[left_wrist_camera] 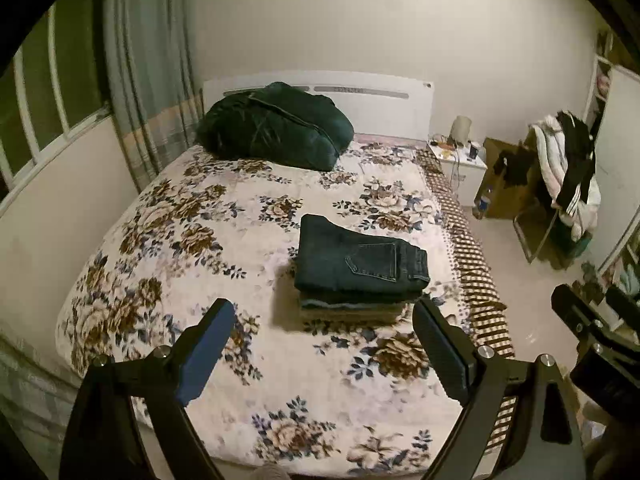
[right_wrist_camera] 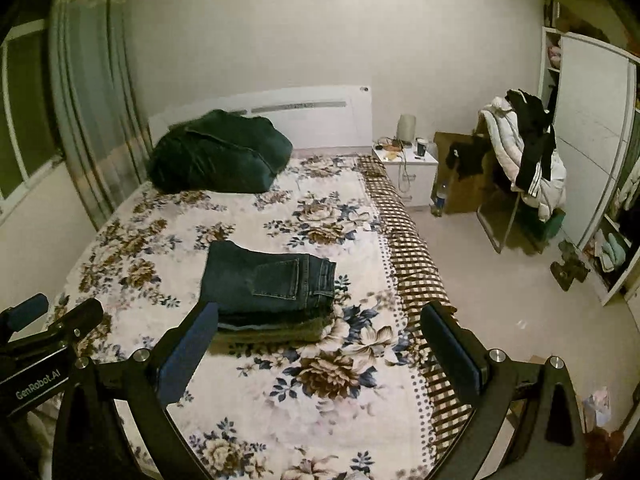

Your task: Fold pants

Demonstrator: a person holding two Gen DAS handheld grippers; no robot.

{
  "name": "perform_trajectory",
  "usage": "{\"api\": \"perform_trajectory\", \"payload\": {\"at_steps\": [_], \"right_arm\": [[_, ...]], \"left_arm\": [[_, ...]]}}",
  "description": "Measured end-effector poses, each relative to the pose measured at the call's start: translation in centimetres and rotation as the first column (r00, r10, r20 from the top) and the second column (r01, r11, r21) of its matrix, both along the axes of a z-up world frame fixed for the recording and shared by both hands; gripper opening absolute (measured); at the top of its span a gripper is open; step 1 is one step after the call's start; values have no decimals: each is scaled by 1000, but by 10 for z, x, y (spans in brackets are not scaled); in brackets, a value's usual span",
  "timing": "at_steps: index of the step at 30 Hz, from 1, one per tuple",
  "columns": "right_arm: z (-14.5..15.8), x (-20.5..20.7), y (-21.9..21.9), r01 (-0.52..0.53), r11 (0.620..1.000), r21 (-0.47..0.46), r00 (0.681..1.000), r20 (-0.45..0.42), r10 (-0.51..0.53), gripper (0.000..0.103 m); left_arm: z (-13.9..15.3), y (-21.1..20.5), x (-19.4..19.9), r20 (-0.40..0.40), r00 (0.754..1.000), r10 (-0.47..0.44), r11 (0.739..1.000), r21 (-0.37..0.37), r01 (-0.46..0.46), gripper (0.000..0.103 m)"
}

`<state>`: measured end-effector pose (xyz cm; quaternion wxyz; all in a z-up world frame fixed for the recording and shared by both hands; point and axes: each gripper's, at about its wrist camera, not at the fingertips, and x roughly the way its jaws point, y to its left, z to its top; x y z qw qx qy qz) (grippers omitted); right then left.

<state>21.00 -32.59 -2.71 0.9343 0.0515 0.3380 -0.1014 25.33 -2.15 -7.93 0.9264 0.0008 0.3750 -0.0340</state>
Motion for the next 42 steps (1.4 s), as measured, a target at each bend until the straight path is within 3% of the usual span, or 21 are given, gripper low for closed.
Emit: {"api": "perform_trajectory", "payload": {"at_steps": [4, 5, 10, 42], "right_arm": [[21, -38, 2, -21, 1000, -8, 1000, 16, 21, 103], [25, -44, 1, -22, 1000, -9, 1000, 19, 23, 103], [42, -67, 5, -30, 999, -23, 999, 36, 31, 103], [55, -55, 10, -31, 999, -22, 999, 16, 32, 103]], "left_arm": [[12, 1, -26, 23, 1000, 18, 1000, 1, -18, 92], [13, 1, -31, 30, 999, 20, 1000, 4, -20, 102], [22, 5, -45, 48, 998, 26, 1000, 8, -26, 103], [25, 17, -58, 41, 999, 6, 999, 34, -7, 103]]}}
